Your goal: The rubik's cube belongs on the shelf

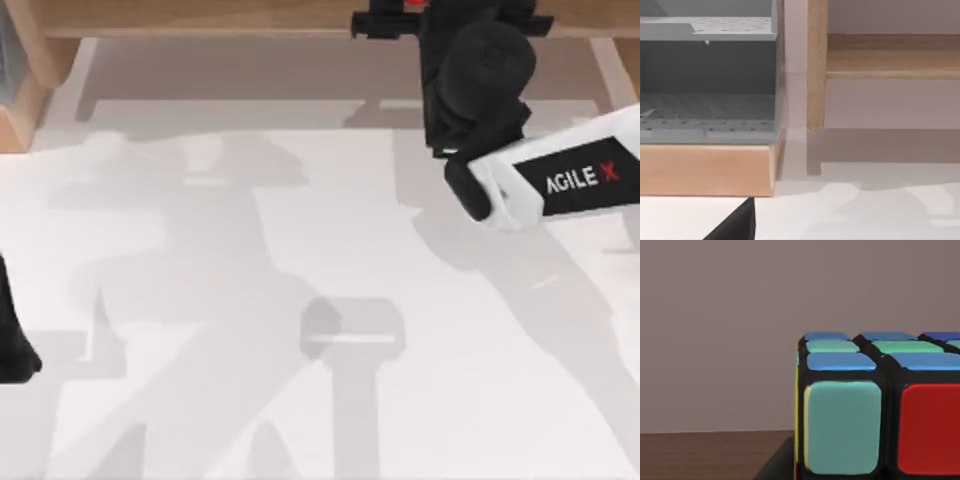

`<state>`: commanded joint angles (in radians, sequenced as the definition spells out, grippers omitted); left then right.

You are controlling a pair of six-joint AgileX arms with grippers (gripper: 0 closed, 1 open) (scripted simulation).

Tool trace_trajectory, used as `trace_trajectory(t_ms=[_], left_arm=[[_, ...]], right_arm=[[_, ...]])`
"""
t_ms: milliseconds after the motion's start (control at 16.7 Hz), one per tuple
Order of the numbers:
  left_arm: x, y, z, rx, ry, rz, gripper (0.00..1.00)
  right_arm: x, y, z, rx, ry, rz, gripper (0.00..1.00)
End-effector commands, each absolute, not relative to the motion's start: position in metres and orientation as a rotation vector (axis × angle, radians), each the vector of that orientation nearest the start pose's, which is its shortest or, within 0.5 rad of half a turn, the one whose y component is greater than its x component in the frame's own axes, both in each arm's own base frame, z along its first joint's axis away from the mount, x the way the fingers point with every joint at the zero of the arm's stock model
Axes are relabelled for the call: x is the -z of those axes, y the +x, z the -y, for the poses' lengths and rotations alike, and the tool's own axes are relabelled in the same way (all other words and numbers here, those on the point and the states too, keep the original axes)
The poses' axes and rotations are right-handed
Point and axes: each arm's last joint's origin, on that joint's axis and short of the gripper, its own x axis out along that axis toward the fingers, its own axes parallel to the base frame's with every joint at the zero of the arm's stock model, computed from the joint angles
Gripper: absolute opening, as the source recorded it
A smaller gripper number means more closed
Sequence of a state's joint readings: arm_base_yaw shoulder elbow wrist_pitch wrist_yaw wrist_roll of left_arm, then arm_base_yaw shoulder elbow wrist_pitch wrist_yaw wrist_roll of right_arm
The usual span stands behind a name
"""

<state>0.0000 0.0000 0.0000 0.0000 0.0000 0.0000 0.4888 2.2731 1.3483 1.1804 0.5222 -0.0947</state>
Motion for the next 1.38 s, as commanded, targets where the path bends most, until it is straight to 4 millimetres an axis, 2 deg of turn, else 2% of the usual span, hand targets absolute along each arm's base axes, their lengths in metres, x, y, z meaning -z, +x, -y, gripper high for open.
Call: trace_trajectory(t_ms=[240,540,1320,1380], left_arm=[[-0.16,0.106,0.001,0.0,0.0,0.0,1.0],[-0.16,0.106,0.001,0.0,0.0,0.0,1.0],[-0.16,0.106,0.001,0.0,0.0,0.0,1.0],[-0.16,0.106,0.001,0.0,0.0,0.0,1.0]], right_arm=[[-0.159,0.452,-0.215,0.012,-0.001,0.202,0.0],[-0.158,0.453,-0.215,0.012,-0.003,0.199,0.0],[-0.158,0.453,-0.215,0.012,-0.003,0.199,0.98],[-0.158,0.453,-0.215,0.012,-0.003,0.199,1.0]])
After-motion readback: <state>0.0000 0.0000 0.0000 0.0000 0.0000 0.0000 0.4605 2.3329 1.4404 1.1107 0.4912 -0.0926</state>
